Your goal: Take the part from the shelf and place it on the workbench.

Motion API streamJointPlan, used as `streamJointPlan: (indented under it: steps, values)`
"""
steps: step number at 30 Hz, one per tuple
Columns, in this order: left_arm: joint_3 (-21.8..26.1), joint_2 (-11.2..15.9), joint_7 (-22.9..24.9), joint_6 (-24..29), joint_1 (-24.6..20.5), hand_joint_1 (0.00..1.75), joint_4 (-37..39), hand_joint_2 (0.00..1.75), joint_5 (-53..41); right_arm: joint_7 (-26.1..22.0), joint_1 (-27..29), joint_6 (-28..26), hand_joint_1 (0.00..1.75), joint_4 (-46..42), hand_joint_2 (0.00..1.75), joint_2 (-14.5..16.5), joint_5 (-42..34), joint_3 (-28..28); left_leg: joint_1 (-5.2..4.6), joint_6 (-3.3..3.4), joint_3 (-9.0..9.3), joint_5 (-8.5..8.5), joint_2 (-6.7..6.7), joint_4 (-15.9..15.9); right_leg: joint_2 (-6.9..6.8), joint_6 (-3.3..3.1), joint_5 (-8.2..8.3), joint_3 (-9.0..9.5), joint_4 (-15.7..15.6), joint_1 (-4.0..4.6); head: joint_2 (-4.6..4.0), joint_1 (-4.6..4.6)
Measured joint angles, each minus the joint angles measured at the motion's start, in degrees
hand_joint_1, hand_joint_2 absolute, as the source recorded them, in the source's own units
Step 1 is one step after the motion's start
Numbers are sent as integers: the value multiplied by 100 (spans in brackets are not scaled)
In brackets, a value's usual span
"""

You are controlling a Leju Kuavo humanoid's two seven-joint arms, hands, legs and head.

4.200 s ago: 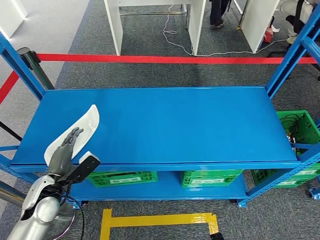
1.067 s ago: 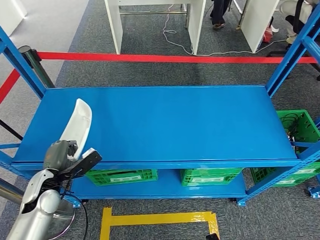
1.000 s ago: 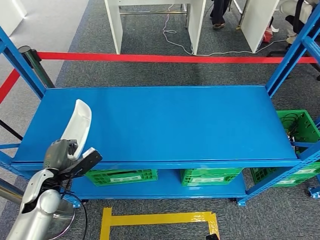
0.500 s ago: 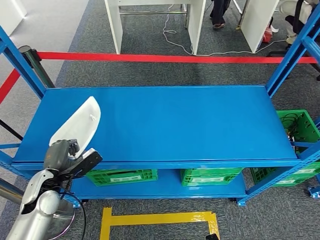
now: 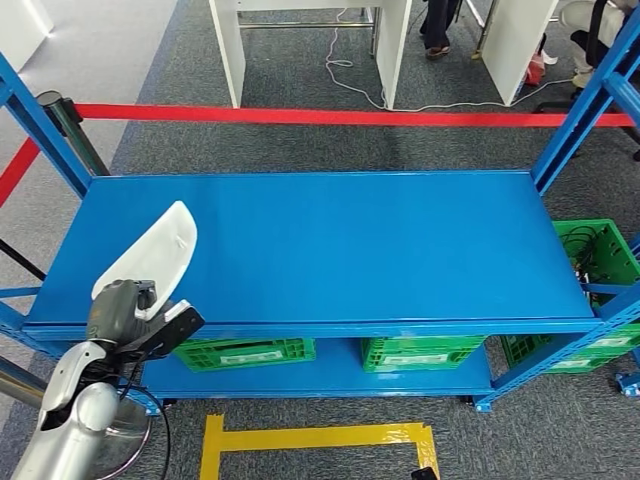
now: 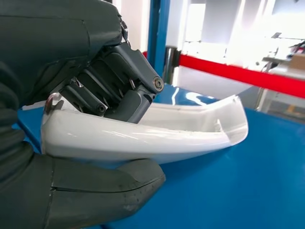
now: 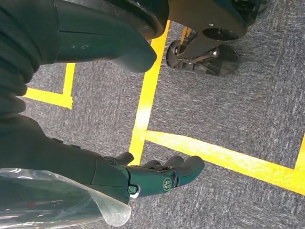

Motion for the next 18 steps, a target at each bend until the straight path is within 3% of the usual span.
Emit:
streamJointPlan:
  steps: [4,14,18]
  values:
    - [-30,8,-264,283,77,175,-126,175,-47,-21,1,2,0,0,175,0,4,-11,0,0,-2,0,1,0,1,0,0,-2,0,0,0,0]
    - [-108,5,-421,464,155,175,-318,175,-67,-38,1,2,0,0,175,0,10,-40,0,0,-4,0,1,0,1,0,0,-4,0,0,0,1]
    - [-116,-20,-783,791,261,175,-502,175,113,-82,6,-9,0,0,175,2,-2,-68,0,0,-4,0,4,0,4,0,0,-4,0,0,0,-1]
